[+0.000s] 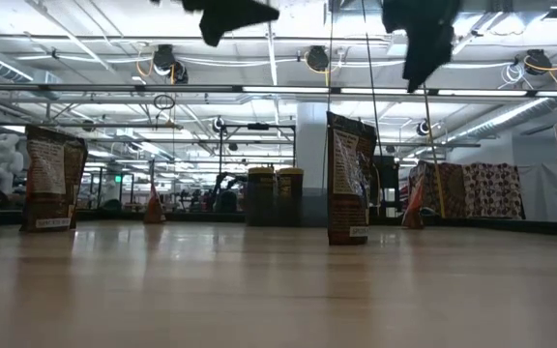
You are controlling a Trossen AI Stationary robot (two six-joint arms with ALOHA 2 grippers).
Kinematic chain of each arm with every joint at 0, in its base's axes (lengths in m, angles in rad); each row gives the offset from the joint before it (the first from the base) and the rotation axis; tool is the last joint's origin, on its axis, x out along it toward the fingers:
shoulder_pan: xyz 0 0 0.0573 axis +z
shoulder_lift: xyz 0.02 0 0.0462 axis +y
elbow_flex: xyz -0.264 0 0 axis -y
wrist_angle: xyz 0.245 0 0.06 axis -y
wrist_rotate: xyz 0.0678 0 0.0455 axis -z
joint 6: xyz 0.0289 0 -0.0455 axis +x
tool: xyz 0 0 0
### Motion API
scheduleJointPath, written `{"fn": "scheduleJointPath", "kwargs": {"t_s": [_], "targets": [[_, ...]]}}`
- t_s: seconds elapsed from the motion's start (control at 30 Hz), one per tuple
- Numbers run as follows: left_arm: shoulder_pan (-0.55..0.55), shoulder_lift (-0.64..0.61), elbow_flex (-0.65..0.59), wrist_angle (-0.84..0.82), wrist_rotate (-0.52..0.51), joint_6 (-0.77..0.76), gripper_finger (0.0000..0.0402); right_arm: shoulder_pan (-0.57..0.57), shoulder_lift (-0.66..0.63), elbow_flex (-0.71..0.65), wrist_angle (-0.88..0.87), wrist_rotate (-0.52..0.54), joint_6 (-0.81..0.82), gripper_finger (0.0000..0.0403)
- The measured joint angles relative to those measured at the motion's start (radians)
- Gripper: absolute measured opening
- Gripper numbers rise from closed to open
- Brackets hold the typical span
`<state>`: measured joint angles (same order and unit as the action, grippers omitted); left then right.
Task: Sort spices by type
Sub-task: Put the bottom right orange seasoning pack into the left white bin
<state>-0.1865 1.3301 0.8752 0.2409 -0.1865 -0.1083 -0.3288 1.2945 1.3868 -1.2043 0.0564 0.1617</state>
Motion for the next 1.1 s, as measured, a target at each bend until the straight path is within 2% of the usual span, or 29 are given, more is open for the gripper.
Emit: {"fn": "scheduleJointPath", "kwargs": {"t_s": [0.1, 0.2, 0.43, 0.57, 0.7, 0.77, 0.9, 1.1], "targets": [[-0.036, 0.038, 0.100, -0.204, -0.009, -0.091, 0.0254, 0.052, -0.082, -0.147, 0.080, -0.001, 0.044, 0.0292], [-0.060, 0.108, 0.250, -0.394, -0.027, -0.167, 0.0254, 0.092, -0.141, -0.264, 0.164, 0.001, 0.065, 0.0292], [-0.087, 0.358, 0.628, -0.757, -0.028, -0.175, 0.0254, 0.157, -0.213, -0.461, 0.369, 0.004, 0.088, 0.0292], [-0.081, 0.490, 0.770, -0.898, -0.028, -0.154, 0.0254, 0.181, -0.219, -0.565, 0.486, 0.011, 0.070, 0.0292], [-0.079, 0.573, 0.821, -0.915, -0.031, -0.069, 0.0254, 0.215, -0.222, -0.619, 0.499, 0.200, 0.067, 0.0292], [-0.078, 0.592, 0.826, -0.906, -0.065, -0.046, 0.0254, 0.240, -0.235, -0.640, 0.504, 0.261, 0.061, 0.0292], [-0.065, 0.616, 0.826, -0.909, -0.126, -0.064, 0.0254, 0.301, -0.291, -0.668, 0.569, 0.282, 0.056, 0.0292], [-0.039, 0.647, 0.826, -0.869, -0.120, -0.120, 0.0254, 0.397, -0.409, -0.722, 0.726, 0.285, 0.023, 0.0292]]}}
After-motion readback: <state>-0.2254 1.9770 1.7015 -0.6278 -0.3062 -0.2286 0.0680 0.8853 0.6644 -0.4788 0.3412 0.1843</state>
